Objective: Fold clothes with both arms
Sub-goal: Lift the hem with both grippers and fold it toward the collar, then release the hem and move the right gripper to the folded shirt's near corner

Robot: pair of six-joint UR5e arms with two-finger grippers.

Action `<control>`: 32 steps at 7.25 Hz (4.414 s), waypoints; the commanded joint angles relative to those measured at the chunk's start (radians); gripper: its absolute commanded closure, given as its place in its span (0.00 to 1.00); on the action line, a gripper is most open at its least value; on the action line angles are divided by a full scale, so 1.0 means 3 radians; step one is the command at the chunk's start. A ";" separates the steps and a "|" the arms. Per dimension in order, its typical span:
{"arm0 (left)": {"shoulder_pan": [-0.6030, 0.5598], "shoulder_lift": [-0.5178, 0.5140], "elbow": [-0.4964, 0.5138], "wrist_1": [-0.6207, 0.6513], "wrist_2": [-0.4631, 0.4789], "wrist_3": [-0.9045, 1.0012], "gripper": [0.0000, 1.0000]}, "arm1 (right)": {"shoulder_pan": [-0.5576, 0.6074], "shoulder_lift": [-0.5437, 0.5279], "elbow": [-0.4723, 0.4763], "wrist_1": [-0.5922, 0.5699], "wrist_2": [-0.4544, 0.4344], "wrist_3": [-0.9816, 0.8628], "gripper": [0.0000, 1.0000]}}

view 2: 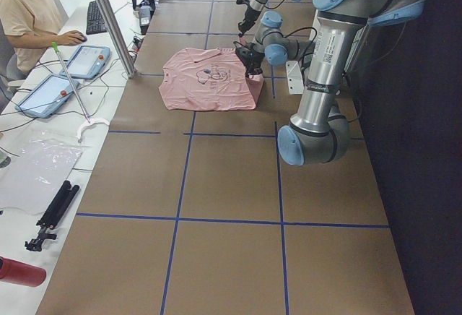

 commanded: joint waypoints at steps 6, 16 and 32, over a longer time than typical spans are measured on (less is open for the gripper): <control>-0.0908 -0.0441 0.1109 -0.0749 0.0401 0.0850 1.00 | 0.1094 0.0986 -0.1909 0.0732 0.0460 -0.0786 1.00; -0.0903 -0.0943 0.3188 -0.2506 0.0575 0.1054 0.83 | 0.1166 0.1544 -0.3428 0.1658 0.0522 -0.0766 0.76; -0.0903 -0.0590 0.2595 -0.2726 -0.0002 0.1018 0.53 | 0.0481 -0.0184 -0.1296 0.1807 0.1002 -0.0193 0.19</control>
